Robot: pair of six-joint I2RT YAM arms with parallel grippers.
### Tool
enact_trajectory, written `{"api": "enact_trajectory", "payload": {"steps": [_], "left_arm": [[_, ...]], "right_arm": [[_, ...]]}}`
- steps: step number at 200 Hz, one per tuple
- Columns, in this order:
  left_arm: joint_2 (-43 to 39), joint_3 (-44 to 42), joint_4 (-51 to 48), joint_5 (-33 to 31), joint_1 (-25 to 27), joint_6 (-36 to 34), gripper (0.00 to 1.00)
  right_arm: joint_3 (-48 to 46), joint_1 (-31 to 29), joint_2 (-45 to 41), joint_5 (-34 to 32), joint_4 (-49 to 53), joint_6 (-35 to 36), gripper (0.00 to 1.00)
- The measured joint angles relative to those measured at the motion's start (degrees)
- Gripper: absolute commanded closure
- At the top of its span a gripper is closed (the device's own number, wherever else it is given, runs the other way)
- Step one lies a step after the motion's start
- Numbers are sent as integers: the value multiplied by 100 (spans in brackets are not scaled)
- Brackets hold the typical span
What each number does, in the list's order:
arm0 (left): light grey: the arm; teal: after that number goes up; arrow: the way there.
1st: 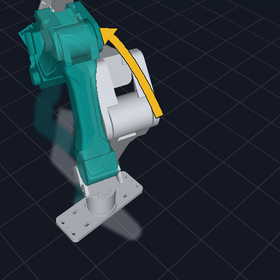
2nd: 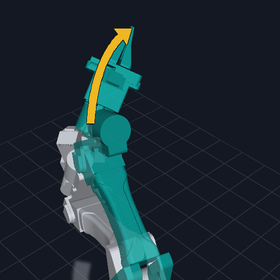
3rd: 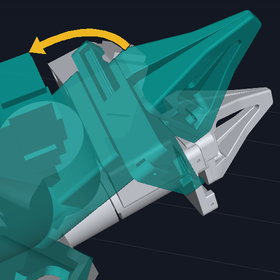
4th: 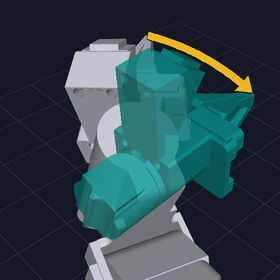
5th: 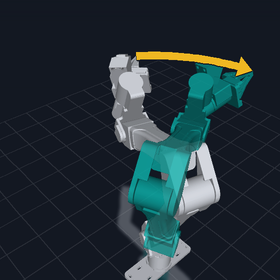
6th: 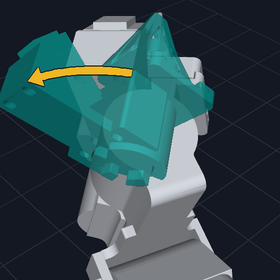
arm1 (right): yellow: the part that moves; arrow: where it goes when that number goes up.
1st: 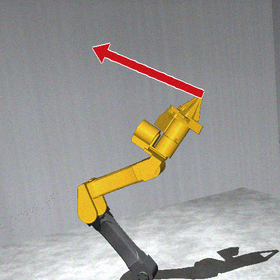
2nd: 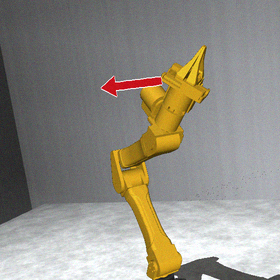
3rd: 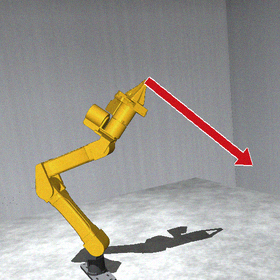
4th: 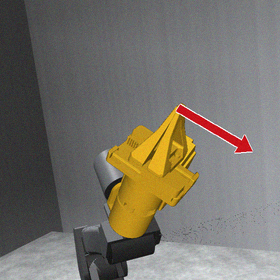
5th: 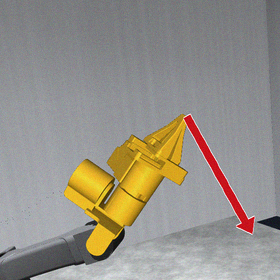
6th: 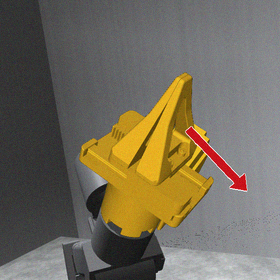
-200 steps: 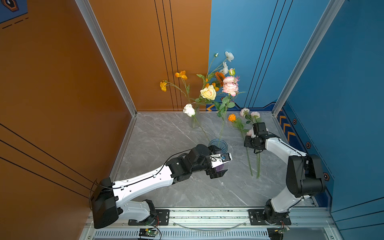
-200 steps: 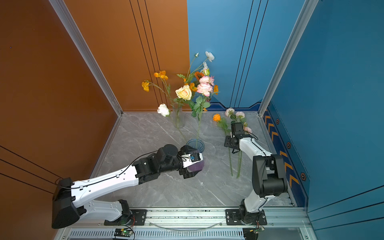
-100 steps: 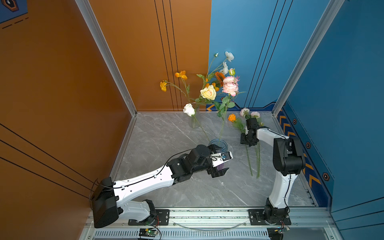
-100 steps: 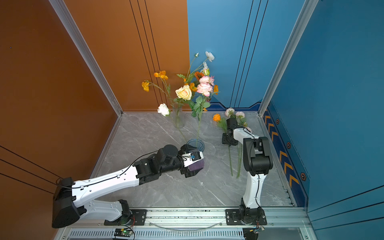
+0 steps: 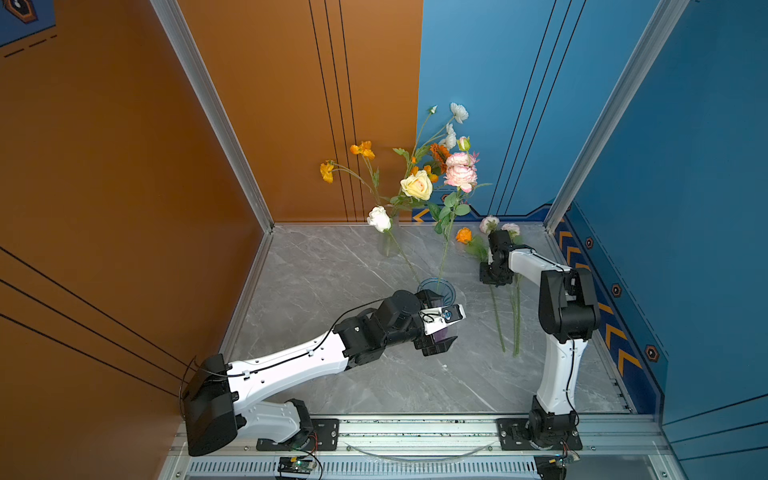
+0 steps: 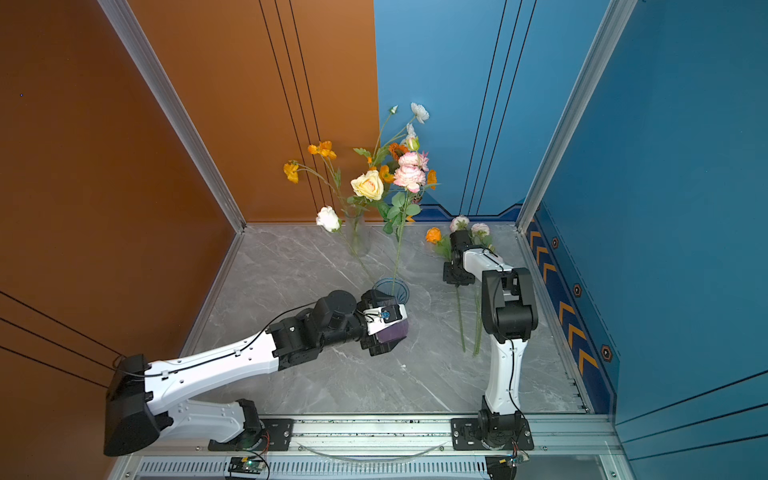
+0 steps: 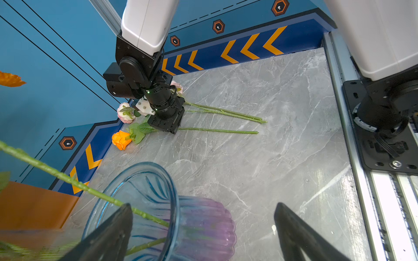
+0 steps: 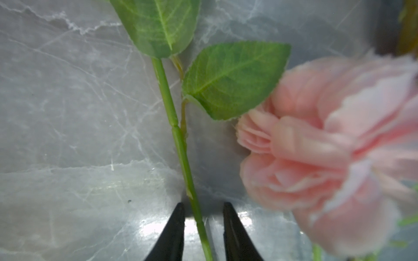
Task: Arrange the flowers into the vase
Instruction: 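Close the right gripper on the orange rose stem and lift it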
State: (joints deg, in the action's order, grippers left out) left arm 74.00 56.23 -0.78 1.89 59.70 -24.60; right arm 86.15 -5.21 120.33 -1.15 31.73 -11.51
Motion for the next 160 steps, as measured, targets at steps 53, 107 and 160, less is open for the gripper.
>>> {"api": "enact_trajectory", "payload": {"steps": [53,107,160], "left_arm": [[0,0,-2,-4,0,-66,2],[-31,0,-37,-151,-20,-267,2],[-754,-264,-140,450,-498,-603,2]], "right_arm": [[4,-90,-4,-55,39,103,100],[-468,-297,-448,-96,116,365,100],[-1764,-343,-2511,297,-387,105,100]]}}
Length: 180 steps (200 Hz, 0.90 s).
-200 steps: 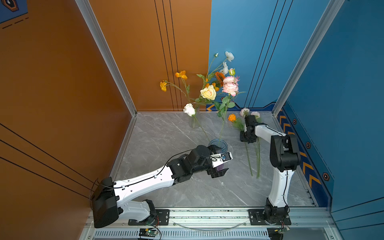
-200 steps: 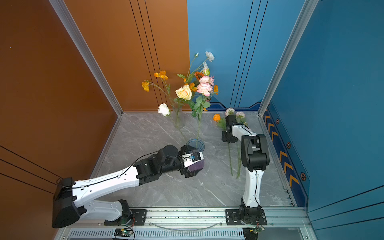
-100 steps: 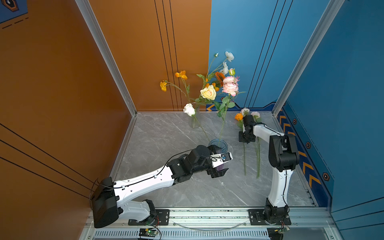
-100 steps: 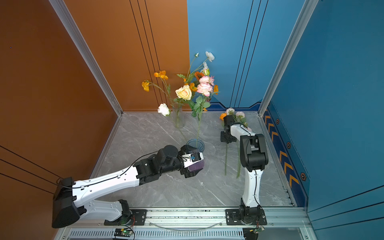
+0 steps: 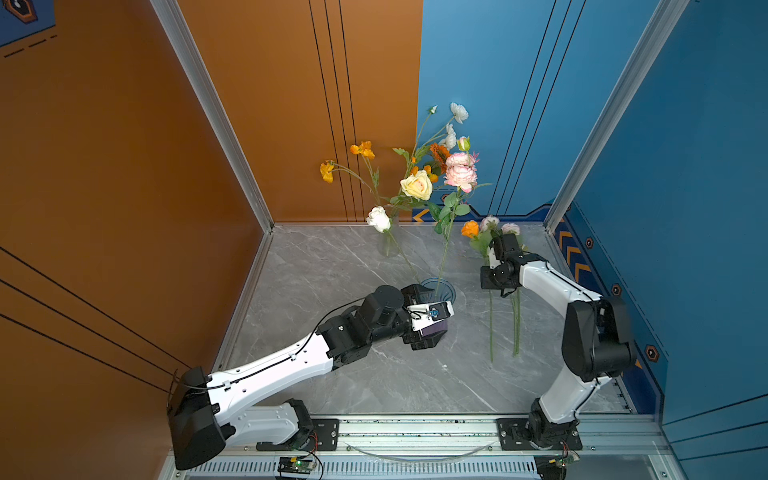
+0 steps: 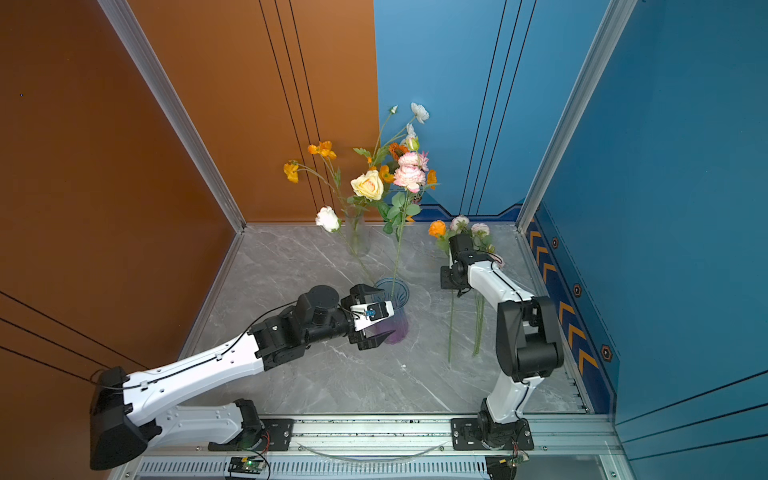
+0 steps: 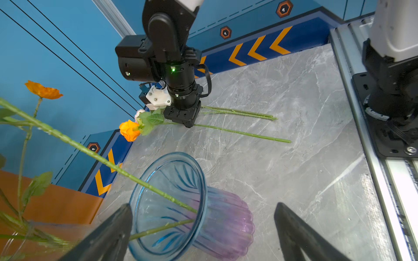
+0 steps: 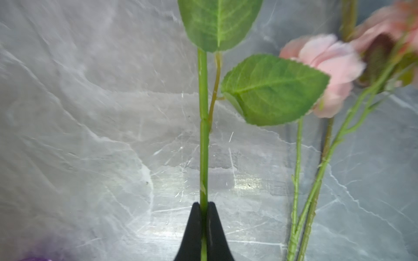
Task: Arrange the flowers into the vase
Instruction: 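Close the right gripper on the orange rose stem and lift it, then carry the orange rose over the vase and lower its stem in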
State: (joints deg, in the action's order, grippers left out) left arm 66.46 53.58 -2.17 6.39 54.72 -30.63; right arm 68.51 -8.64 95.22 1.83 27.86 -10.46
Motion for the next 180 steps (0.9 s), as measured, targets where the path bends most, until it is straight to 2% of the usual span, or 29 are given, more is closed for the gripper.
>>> {"api": "enact_trajectory", "payload": {"steps": [50,78,96,126,180], "left_arm": [[-553,-138,-94,935,-815,-219,2],[-726,-138,-168,1318,-1366,-236,2],[-756,-136,-177,1510,-1530,-236,2],[-627,-131,-293,1753,-1534,-238,2],[-535,-131,-389,1834,-1534,-238,2]], "right_arm": [[-1475,17,-2232,216,-918,-1032,100],[-1637,-68,-3235,-173,-1279,-1633,100],[-1561,-426,-3832,-647,-1598,-1816,100],[-944,-1207,-4212,-1318,-1906,-1663,100],[-210,-1770,-4345,-1836,-2562,-1440,100]]}}
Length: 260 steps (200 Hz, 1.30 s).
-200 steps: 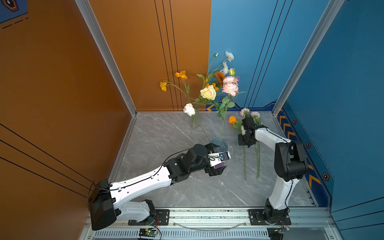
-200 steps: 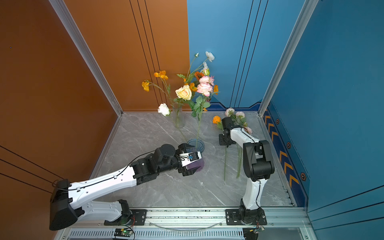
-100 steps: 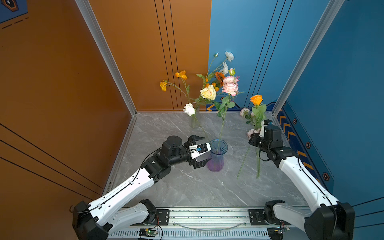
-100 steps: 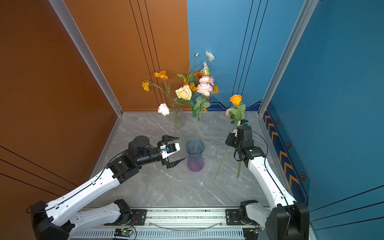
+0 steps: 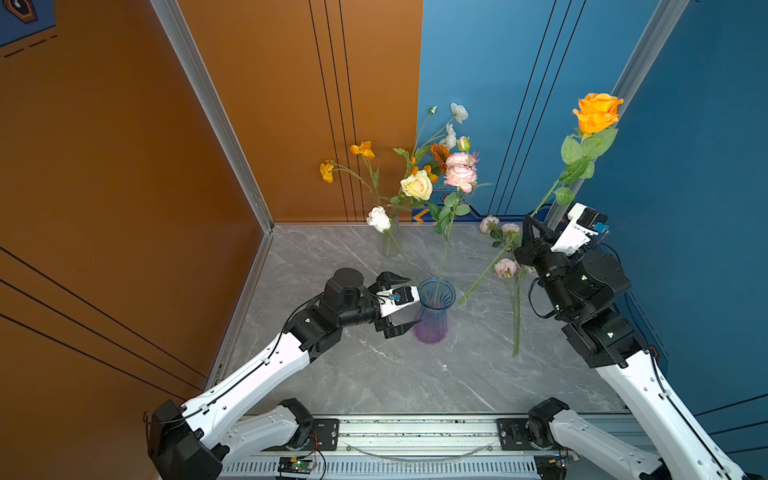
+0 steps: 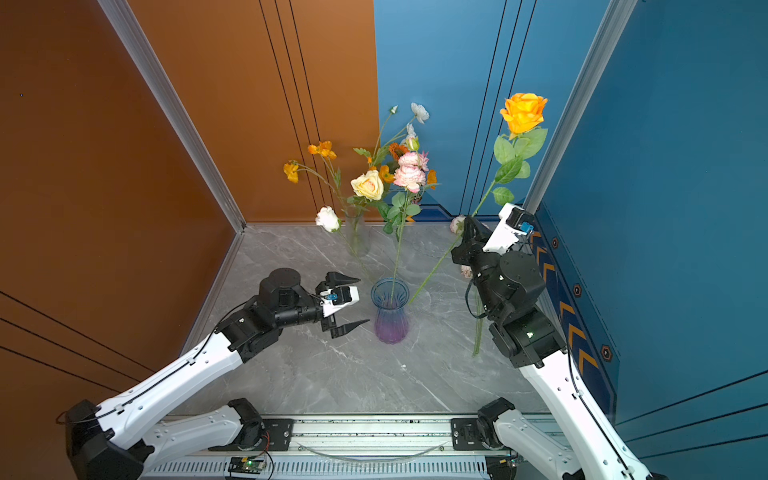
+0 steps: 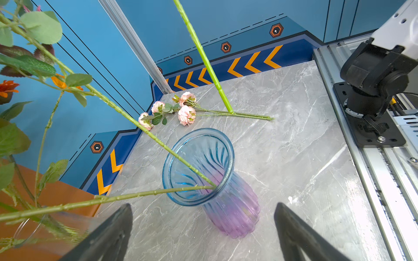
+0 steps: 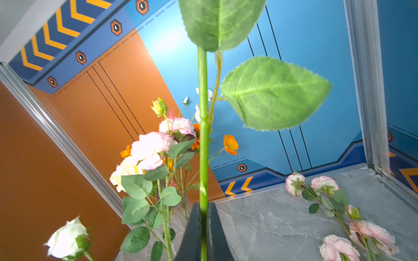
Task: Arrange the flowers into the vase
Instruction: 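Carry the orange rose over the vase and lower its stem in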
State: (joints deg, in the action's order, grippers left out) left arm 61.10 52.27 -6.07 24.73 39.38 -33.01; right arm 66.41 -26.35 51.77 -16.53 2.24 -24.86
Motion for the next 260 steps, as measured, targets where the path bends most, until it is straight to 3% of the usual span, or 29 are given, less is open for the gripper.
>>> {"api": "enact_trajectory", "payload": {"steps": [96,154,186,260], "left_arm": [[-2,0,-52,2,7,-24,2],[0,0,-103,2,7,-24,2],[0,0,-105,2,61,-26,2],[85,0,-103,0,181,-44,2]], "right_arm": [[-1244,-1211,680,-1250,-1711,361,100],[-2249,-2256,719,-2522,-2992,544,100],[-2549,-2570,767,-3032,-3366,584,100],[-2874,-2780,979,-3379,-3445,409,100]]}}
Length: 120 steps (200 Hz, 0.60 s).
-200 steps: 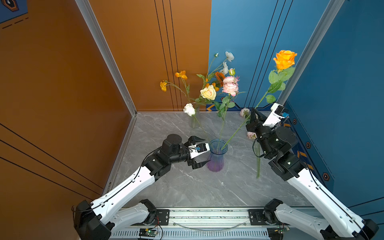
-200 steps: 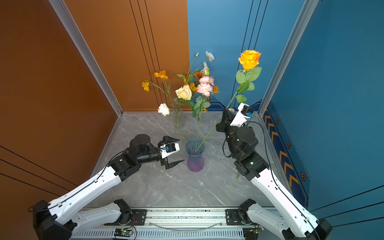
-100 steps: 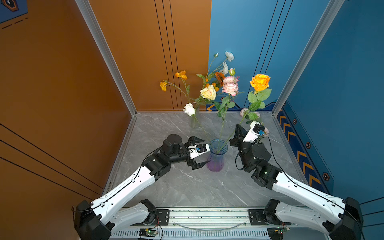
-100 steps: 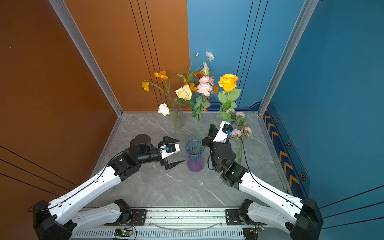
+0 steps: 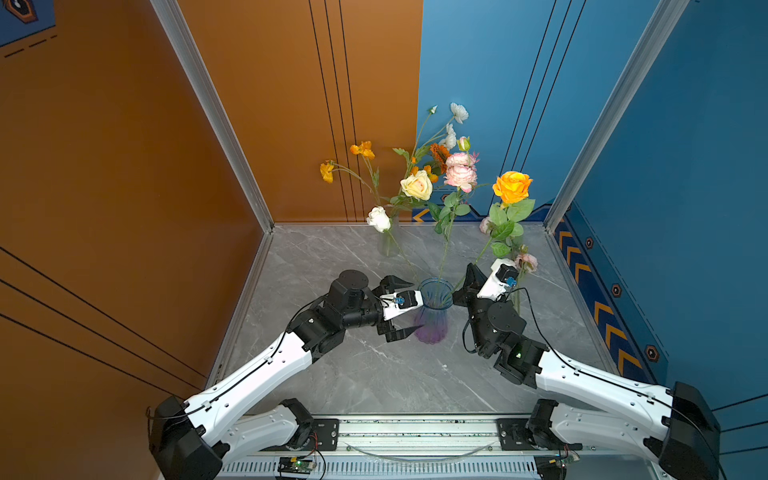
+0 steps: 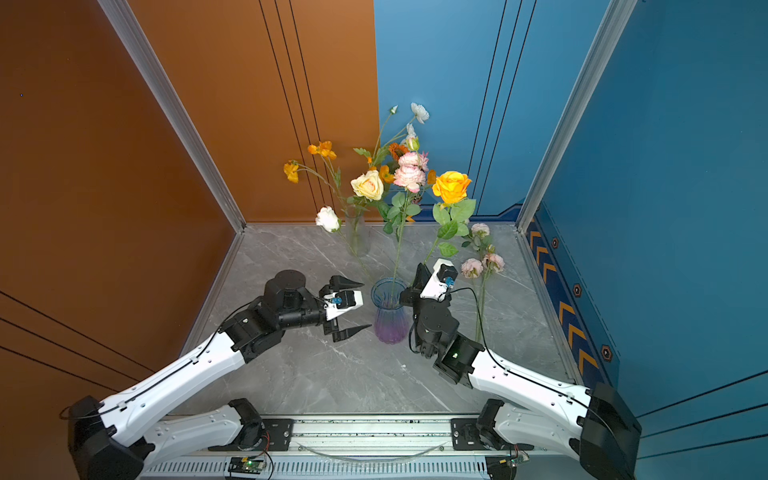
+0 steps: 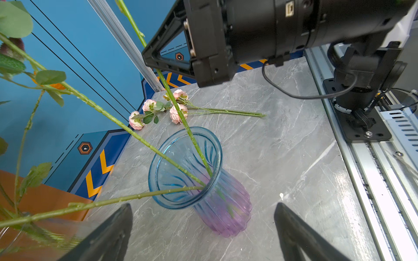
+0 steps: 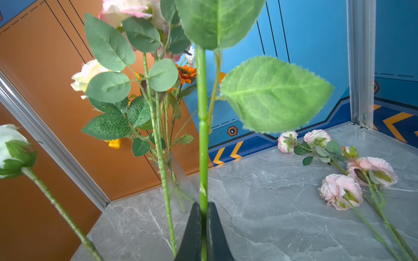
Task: Arrange the flowers into the vase
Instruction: 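Carry the orange rose over the vase and lower its stem in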
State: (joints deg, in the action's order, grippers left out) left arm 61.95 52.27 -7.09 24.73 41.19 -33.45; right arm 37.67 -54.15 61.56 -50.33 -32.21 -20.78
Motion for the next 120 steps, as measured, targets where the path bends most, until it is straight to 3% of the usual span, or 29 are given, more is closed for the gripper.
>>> {"api": "enact_trajectory", "payload": {"steps": [102,120], "left_arm": [[13,0,-2,0,50,-20,2],[13,0,-2,0,50,-20,2]], "right_arm": [[-240,-420,754,-400,-638,-2,100],[-251,-470,837,-461,-691,-4,90]]}}
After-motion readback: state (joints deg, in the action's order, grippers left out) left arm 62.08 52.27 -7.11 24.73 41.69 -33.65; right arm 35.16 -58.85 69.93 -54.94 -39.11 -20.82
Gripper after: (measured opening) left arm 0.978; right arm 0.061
